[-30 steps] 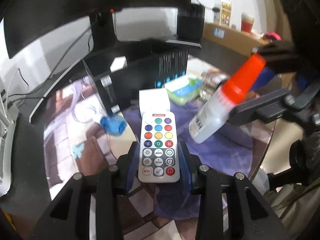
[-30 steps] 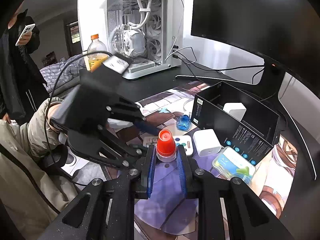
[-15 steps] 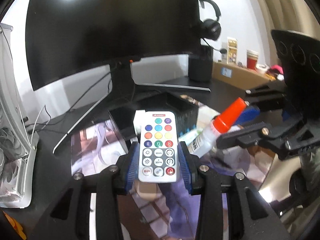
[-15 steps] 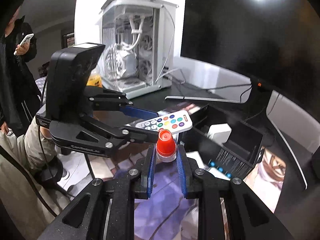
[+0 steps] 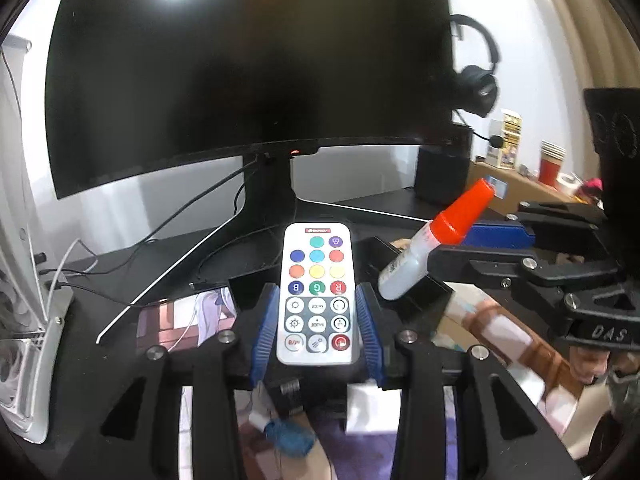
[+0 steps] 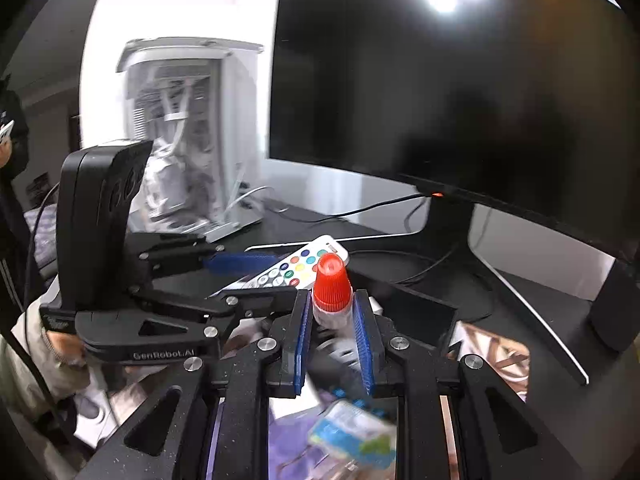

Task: Organize rigid objects
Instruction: 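Carry the remote and glue bottle into the black box and release them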

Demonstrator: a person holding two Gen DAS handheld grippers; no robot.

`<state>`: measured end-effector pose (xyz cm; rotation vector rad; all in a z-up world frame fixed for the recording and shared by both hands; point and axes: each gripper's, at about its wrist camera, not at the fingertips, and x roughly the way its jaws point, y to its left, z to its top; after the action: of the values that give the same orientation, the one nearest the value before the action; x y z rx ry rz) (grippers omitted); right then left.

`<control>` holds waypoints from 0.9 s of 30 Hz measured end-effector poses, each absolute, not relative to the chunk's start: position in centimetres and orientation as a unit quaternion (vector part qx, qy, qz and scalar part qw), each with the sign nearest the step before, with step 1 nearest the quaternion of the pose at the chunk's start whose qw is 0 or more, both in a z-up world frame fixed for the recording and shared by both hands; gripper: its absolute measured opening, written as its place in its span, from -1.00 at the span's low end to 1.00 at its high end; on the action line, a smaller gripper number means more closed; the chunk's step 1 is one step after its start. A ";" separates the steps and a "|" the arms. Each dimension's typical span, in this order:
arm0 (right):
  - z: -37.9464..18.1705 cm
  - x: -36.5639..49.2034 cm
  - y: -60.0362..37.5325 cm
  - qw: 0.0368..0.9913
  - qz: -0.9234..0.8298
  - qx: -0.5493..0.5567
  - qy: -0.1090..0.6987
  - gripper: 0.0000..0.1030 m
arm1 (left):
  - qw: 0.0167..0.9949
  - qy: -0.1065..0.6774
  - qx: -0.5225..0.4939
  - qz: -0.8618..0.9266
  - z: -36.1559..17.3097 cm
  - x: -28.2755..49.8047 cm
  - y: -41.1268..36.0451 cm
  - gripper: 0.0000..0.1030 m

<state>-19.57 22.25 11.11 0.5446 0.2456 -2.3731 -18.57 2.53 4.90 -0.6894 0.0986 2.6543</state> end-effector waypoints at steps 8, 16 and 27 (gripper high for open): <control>10.0 -24.0 21.6 0.312 -0.909 0.260 0.092 -0.60 | 0.211 0.031 -0.295 0.931 3.8 -21.1 3.8 -0.27; 7.8 -25.8 20.7 0.308 -0.892 0.309 0.112 -0.60 | 0.218 0.045 -0.359 0.907 1.8 -23.0 5.3 -0.27; 6.3 -26.4 20.6 0.310 -0.873 0.356 0.121 -0.60 | 0.224 0.045 -0.429 0.874 1.1 -24.9 6.2 -0.27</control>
<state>-26.40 20.61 6.28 0.9411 0.3194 -2.3057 -24.91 6.20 1.11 -1.1849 0.1243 2.4125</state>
